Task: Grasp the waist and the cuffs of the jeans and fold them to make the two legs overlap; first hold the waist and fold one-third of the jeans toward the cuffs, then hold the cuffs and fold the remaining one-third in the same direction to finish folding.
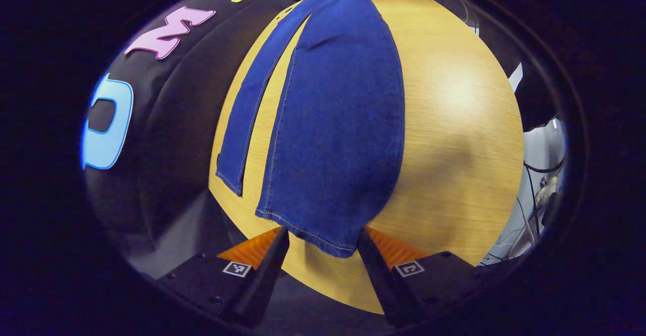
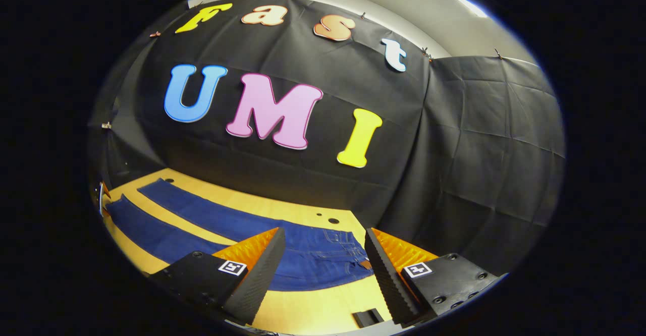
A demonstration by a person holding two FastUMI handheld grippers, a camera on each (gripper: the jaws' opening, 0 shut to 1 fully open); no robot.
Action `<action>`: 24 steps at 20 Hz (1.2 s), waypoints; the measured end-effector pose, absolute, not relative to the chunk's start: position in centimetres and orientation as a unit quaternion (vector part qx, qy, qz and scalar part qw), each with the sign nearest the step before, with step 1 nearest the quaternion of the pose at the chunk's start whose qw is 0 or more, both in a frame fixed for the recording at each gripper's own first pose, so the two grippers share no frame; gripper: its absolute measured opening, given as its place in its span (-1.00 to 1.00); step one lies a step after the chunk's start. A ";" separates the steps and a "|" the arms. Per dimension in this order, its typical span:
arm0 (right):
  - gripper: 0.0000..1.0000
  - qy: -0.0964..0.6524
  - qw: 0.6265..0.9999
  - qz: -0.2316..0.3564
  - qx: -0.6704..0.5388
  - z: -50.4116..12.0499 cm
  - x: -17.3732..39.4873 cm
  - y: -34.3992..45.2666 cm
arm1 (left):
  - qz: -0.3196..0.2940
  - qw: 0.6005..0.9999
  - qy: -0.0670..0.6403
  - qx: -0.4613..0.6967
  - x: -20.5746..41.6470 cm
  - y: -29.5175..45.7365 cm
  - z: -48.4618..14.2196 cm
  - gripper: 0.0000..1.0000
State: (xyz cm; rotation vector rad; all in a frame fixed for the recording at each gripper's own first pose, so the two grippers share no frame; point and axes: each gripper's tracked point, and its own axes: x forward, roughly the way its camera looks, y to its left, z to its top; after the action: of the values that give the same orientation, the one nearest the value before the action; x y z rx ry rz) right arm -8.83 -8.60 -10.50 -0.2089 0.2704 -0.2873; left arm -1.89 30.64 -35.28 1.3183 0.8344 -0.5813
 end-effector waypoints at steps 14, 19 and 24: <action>0.93 0.182 0.908 0.009 -0.378 -15.9 -0.8 -19.1 | -0.249 0.681 0.416 0.549 1.4 29.1 -36.6 -0.88; 0.92 0.265 0.803 0.146 -0.513 -25.2 -1.0 -24.0 | -0.242 0.671 0.432 0.552 1.5 29.2 -36.8 -0.89; 0.90 0.346 0.707 0.226 -0.573 -34.6 -2.9 -28.6 | -0.229 0.672 0.461 0.533 1.4 29.1 -36.7 -0.88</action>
State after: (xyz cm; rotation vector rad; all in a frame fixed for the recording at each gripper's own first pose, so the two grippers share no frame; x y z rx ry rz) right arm -2.90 -28.59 -34.62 -1.2732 0.7695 0.5016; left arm 1.44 29.09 -36.68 1.1997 1.0375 -0.5156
